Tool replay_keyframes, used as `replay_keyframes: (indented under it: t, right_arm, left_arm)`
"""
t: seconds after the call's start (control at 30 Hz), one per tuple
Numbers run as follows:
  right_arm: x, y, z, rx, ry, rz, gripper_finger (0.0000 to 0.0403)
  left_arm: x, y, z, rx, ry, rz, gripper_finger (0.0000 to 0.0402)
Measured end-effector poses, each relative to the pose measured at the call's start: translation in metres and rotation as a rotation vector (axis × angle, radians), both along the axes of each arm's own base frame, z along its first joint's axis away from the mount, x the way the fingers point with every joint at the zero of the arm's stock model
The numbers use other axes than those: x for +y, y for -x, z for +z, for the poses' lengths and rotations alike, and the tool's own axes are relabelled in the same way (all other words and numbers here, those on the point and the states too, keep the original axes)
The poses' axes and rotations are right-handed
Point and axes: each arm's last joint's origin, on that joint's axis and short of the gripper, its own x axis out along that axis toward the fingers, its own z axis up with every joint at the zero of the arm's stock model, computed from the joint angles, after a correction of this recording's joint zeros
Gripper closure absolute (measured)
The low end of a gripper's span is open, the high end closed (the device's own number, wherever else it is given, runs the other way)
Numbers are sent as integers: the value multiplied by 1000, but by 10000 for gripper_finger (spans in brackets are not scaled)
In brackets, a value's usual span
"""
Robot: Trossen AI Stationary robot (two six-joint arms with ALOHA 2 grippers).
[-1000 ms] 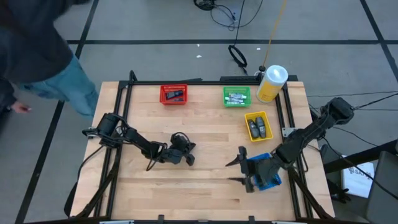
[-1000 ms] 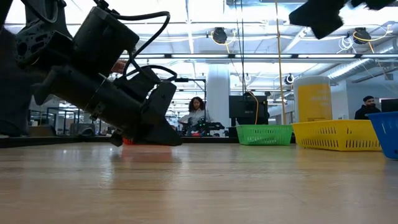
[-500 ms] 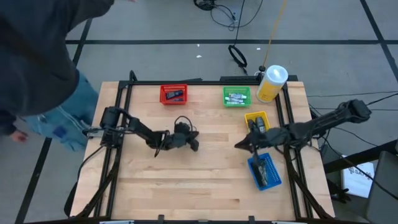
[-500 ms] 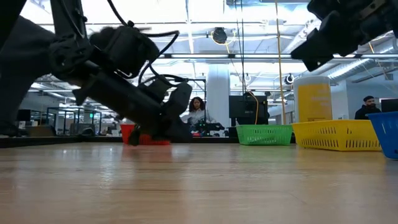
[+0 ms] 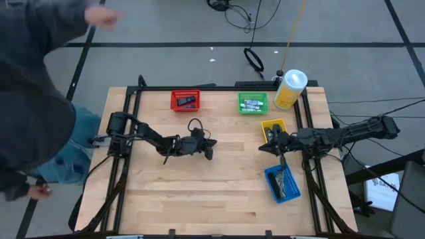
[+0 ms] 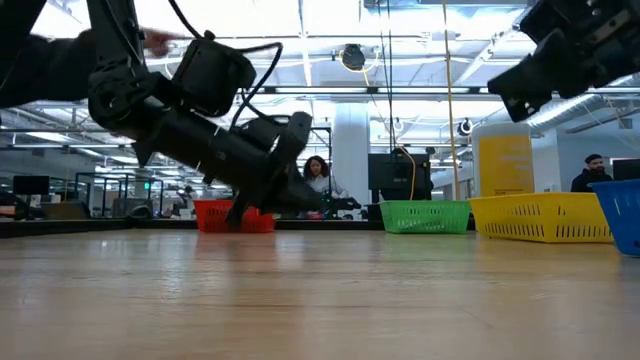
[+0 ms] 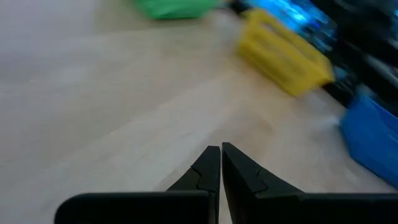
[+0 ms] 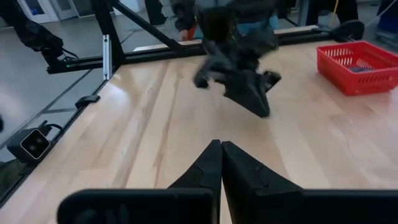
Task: Pick & Place Travel size toiletries
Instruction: Return to Home Position
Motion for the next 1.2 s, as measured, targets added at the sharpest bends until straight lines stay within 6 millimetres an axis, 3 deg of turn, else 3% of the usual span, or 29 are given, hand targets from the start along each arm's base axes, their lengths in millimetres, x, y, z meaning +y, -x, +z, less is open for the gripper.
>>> replay_keyframes:
  t: [0.17,0.3,0.43,0.77,0.97,1.2]
  right_arm:
    - [-2,2,-8,16,-28,-21,401]
    - [-2,2,-10,19,-31,-21,402]
    - [-2,3,-10,19,-28,-20,401]
    - [-2,4,-12,43,11,-11,402]
    - [-3,7,-17,99,31,-3,402]
    - [-9,12,-13,62,58,55,402]
  left_arm:
    - [-8,-4,16,-53,-231,-259,387]
    - [-18,-1,46,-152,-375,-380,387]
    - [-26,3,68,-204,-503,-420,387]
    - [-25,9,109,-312,-542,-389,387]
    - [-24,26,131,-199,-583,-391,400]
    - [-32,59,152,22,-694,-309,401]
